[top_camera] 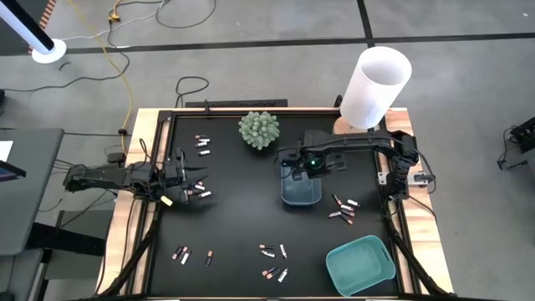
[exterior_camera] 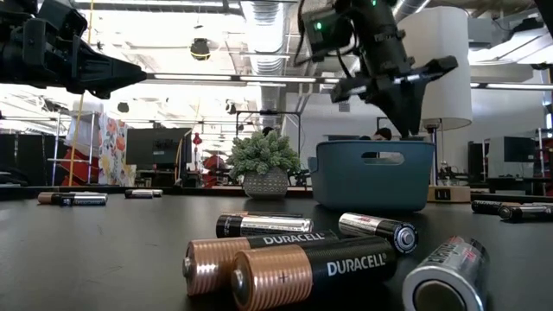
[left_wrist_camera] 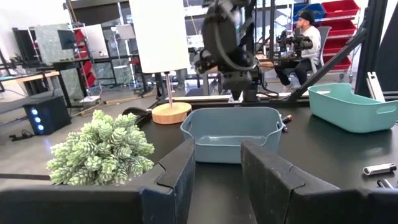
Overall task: Sort batteries
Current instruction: Move the green bin to the center of the table
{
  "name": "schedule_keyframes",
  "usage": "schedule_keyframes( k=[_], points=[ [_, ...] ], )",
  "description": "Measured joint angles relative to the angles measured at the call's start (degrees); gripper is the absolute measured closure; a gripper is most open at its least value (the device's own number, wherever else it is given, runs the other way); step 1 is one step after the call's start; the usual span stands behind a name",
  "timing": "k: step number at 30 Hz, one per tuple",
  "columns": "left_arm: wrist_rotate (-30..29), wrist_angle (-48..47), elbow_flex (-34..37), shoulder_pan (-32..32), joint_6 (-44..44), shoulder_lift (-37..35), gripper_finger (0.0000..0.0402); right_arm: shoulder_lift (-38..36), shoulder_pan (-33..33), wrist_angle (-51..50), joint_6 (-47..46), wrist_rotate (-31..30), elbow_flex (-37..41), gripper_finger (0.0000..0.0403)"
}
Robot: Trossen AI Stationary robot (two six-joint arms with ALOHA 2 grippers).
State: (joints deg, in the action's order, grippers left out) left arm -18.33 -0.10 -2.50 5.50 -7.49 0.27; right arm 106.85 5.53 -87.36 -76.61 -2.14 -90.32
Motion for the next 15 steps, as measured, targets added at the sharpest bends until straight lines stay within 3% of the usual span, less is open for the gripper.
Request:
schedule_keyframes(
  k=[8, 15],
  points=[
    [0.0, 0.0, 0.0, 0.0, 0.0, 0.0, 0.0277, -1.21, -11.29, -2.41, 0.55, -1.88, -4.46, 0.0326],
    [0.0, 0.01, 0.0, -0.02, 0.0, -0.01, 0.0277, -7.7, -29.11, -1.22, -12.54, -13.6, -4.49, 0.0331]
  ],
)
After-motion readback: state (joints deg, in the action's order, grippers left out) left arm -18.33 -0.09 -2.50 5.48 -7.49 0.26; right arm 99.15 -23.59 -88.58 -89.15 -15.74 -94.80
